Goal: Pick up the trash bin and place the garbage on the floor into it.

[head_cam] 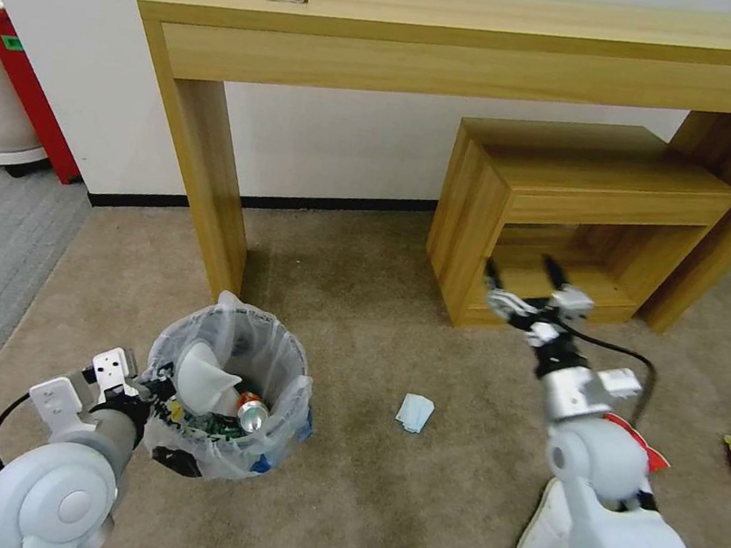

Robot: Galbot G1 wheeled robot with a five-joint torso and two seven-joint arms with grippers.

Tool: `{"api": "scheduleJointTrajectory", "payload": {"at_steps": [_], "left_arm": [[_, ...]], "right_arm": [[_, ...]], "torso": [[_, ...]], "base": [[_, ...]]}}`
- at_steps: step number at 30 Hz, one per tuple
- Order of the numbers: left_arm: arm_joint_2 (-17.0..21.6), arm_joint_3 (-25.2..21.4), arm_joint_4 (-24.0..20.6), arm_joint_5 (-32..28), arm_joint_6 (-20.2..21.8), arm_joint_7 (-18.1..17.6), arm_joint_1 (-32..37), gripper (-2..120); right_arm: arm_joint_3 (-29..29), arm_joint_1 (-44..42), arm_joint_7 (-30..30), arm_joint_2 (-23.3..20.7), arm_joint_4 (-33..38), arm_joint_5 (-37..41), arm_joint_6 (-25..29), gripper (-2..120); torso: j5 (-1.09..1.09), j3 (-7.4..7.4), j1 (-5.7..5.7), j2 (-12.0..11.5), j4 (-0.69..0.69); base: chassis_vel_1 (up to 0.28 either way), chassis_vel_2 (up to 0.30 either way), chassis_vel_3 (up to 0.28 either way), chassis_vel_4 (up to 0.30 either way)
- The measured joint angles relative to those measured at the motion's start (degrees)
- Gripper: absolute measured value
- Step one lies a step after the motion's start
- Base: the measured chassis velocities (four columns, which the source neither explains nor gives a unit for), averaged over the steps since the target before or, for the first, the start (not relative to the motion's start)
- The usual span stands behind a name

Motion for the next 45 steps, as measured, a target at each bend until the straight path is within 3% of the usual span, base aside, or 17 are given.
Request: {"api": "scheduleJointTrajectory", "payload": {"at_steps": [8,28,45], "left_arm": [[-0.37,-1.11,-0.45,1.67,-0.74,1.55,-0.08,1],[-0.77,-1.37,-1.69,2.51,-1.20,2.95,1.31,1],[-0.67,-1.42,-1.40,2.80,-1.41,3.39,1.48,1]], "right_arm": [[4.02,-5.96,0.92,0.87,2.81,0.73,0.83,100],[2.71,-6.87,0.52,1.96,3.99,0.68,0.90,100],[1.69,-6.48,2.44,1.83,3.69,1.15,1.02,100]], "torso": [[-0.02,0.00,0.00,0.00,0.00],[-0.02,0.00,0.00,0.00,0.01],[-0.02,0.00,0.00,0.00,0.01]], "base": [[0.000,0.000,0.000,0.000],[-0.004,-0.005,-0.004,-0.003],[-0.085,-0.093,-0.089,-0.094]]}}
